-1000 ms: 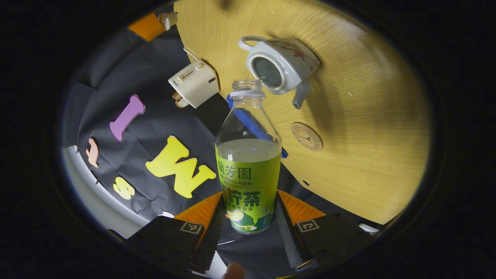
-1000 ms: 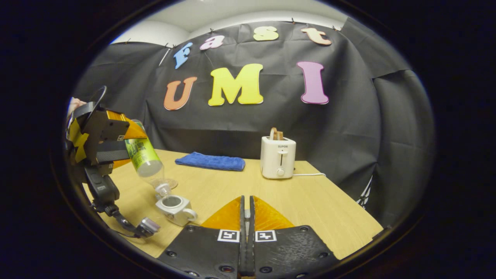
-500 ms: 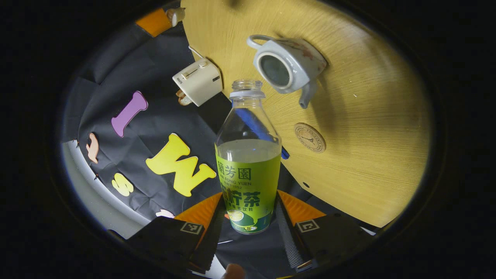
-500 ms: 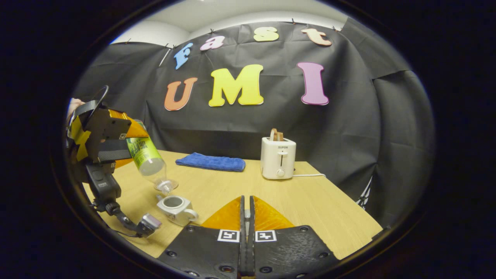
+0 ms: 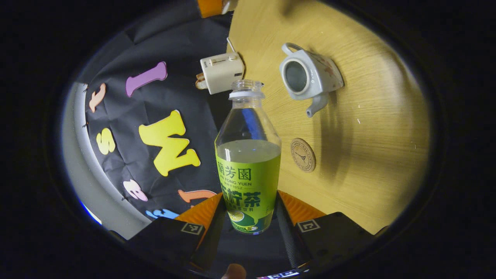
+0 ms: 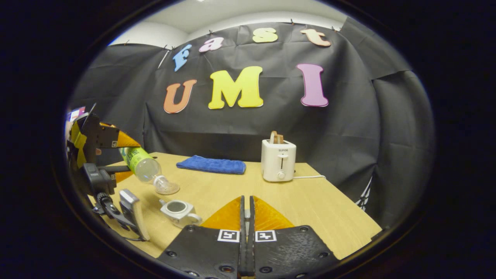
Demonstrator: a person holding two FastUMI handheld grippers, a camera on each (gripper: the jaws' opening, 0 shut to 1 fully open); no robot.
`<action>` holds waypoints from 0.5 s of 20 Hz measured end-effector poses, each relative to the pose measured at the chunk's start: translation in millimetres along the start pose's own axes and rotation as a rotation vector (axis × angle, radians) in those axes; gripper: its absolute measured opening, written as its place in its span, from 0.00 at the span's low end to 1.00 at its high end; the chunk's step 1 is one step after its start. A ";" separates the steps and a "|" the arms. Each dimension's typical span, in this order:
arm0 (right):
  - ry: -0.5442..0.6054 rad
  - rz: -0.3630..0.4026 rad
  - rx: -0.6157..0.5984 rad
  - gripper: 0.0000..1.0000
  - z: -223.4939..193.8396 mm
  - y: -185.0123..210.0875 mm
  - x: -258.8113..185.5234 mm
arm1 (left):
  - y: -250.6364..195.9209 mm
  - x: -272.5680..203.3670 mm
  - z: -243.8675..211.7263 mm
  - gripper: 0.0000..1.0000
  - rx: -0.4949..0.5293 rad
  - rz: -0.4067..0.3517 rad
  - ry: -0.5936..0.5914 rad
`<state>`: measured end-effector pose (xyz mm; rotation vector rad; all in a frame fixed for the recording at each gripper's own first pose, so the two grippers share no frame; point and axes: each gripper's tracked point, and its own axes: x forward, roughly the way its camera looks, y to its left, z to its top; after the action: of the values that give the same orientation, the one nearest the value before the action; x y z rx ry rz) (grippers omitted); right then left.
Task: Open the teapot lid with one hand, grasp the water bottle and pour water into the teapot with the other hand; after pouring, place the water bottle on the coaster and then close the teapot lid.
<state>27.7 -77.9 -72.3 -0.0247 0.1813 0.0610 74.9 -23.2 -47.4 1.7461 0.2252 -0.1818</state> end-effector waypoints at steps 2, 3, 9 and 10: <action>-0.014 0.000 -0.004 0.00 7.2 3.9 -0.6 | 3.8 -3.2 -5.2 0.72 -0.139 0.044 -0.027; -0.019 0.003 -0.003 0.00 10.5 6.4 -1.3 | 2.6 -1.9 -10.0 0.72 -0.222 0.048 -0.033; -0.017 0.018 -0.006 0.00 16.5 18.7 -2.2 | -1.6 0.9 -32.9 0.72 -0.911 0.000 -0.039; -0.020 0.019 -0.007 0.00 17.8 19.6 -3.5 | -2.6 1.4 -33.5 0.72 -1.014 -0.011 -0.046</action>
<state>26.2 -58.0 -54.6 -0.0294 0.1609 0.0806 75.5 10.3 -44.0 0.7331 0.2351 -0.0855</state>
